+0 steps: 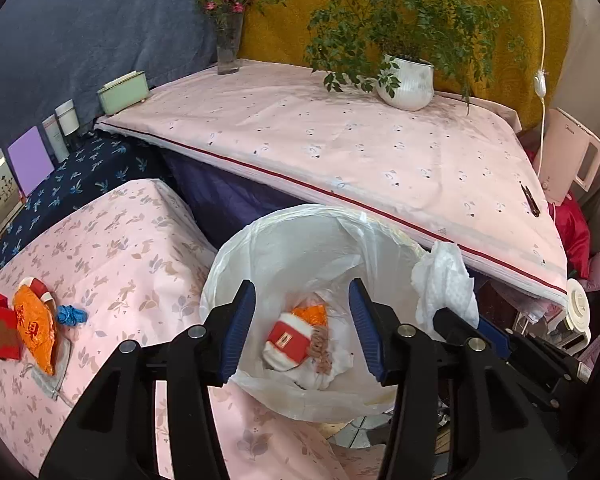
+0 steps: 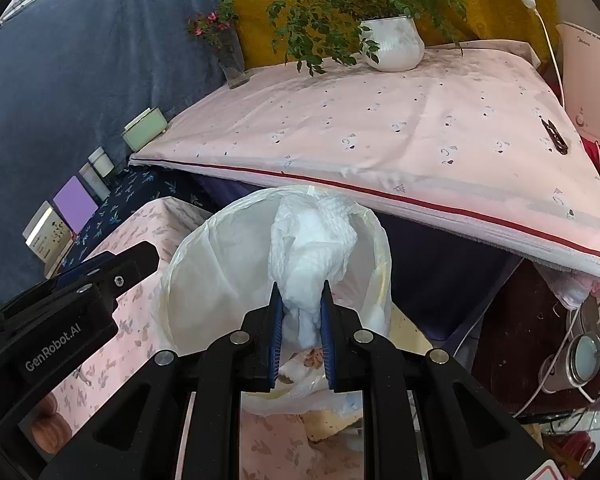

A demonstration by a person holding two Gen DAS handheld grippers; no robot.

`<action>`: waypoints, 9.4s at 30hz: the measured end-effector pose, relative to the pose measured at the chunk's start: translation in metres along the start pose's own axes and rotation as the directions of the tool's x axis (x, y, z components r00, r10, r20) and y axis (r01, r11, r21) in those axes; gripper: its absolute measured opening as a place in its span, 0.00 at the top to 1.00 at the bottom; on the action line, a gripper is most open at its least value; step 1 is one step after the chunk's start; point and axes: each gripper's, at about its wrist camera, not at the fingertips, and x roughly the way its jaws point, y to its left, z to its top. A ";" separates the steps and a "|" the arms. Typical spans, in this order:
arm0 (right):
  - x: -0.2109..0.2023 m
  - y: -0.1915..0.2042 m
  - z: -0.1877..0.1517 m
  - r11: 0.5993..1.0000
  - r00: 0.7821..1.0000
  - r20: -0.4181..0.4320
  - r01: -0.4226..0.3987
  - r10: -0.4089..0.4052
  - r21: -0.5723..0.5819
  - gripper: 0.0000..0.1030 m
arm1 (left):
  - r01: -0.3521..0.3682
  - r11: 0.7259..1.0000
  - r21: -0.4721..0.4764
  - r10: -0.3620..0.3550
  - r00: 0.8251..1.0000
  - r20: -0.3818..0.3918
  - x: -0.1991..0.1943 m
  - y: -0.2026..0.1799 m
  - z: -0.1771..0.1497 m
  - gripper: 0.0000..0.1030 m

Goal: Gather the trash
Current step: 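Open the left gripper over the bin while the right gripper releases the tissue, then withdraw both grippers from the bin back over the table, then grasp the red card box with the left gripper while the right gripper grasps the orange bag, then carry the red box and orange bag over the bin and release both, then withdraw both grippers from the bin toward the remaining trash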

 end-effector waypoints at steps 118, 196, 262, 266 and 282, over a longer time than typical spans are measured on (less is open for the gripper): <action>0.134 0.365 -0.110 0.858 0.926 -0.325 -0.318 0.191 -0.403 0.78 | -0.282 0.858 -0.430 0.261 0.959 -0.107 -0.022 0.374 -0.118 0.96; -0.006 0.013 0.004 1.000 0.999 0.025 -0.022 0.023 -0.019 0.94 | 0.097 0.995 -0.027 -0.098 0.995 -0.034 0.012 0.015 -0.021 0.48; -0.009 0.240 -0.075 0.907 0.964 -0.125 -0.263 0.235 -0.329 0.56 | -0.279 0.846 -0.454 0.293 0.955 -0.041 -0.097 0.257 -0.129 0.26; -0.005 0.257 -0.084 0.894 0.961 -0.146 -0.272 0.235 -0.356 0.56 | -0.294 0.826 -0.480 0.309 0.950 -0.050 -0.100 0.274 -0.138 0.26; 0.043 0.316 -0.114 0.856 0.949 -0.241 -0.293 0.205 -0.425 0.56 | -0.375 0.756 -0.536 0.377 0.919 -0.111 -0.093 0.357 -0.163 0.22</action>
